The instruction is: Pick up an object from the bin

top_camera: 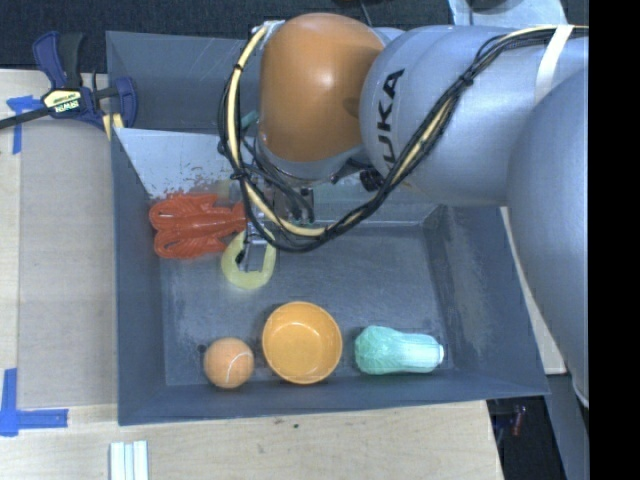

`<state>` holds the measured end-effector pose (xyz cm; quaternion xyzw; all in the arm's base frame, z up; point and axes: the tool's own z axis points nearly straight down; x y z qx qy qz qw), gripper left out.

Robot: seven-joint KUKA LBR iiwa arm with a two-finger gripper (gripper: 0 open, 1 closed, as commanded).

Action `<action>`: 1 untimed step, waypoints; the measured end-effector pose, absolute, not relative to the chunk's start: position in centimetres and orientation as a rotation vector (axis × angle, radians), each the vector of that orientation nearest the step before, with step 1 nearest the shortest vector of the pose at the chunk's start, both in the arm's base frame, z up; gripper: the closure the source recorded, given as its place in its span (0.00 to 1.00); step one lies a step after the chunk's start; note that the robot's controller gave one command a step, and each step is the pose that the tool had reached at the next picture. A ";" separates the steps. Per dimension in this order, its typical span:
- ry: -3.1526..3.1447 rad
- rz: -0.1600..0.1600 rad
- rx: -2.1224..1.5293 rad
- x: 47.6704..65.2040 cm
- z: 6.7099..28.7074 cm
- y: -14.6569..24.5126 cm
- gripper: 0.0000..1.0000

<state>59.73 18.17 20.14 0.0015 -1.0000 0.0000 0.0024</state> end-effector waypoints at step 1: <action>-3.145 -0.002 -0.001 59.9 20.6 18.1 0.00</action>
Offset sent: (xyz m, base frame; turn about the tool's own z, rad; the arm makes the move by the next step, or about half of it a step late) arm 0.0205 0.0608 -0.1314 0.0213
